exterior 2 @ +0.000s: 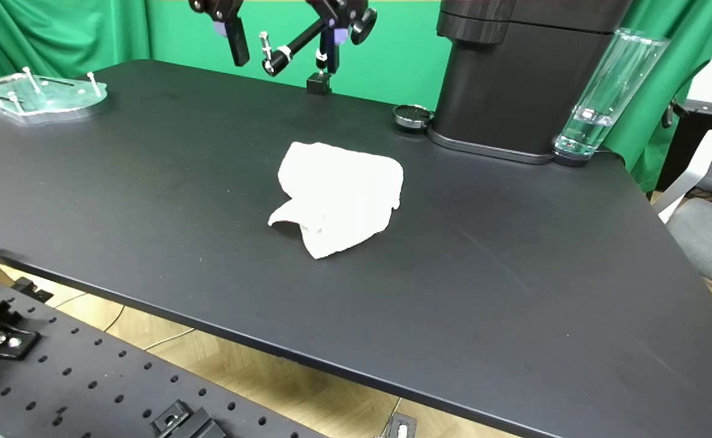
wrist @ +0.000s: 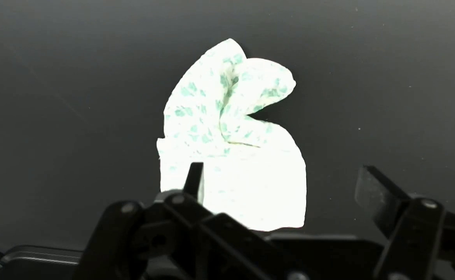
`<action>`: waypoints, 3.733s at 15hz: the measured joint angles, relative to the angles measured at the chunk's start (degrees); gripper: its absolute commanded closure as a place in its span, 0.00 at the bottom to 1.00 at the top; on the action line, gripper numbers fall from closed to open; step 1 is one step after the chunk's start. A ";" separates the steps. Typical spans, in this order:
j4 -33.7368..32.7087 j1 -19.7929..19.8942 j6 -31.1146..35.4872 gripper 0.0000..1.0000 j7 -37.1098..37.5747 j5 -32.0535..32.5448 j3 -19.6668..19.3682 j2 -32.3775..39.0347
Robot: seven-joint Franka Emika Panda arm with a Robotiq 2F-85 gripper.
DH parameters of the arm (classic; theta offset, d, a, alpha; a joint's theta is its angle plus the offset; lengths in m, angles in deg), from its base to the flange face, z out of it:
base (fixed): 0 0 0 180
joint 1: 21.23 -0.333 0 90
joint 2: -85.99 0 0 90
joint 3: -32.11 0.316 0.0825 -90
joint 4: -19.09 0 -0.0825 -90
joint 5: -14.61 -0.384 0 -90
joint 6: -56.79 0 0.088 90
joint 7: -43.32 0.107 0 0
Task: Hang the white cloth on the black stand
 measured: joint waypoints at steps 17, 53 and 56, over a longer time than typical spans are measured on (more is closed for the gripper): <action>-0.87 8.58 4.31 0.00 19.41 18.66 8.26 15.15; -24.60 -7.95 5.27 1.00 52.57 5.83 11.48 34.11; -32.59 -12.25 -1.11 1.00 55.69 5.76 12.10 33.89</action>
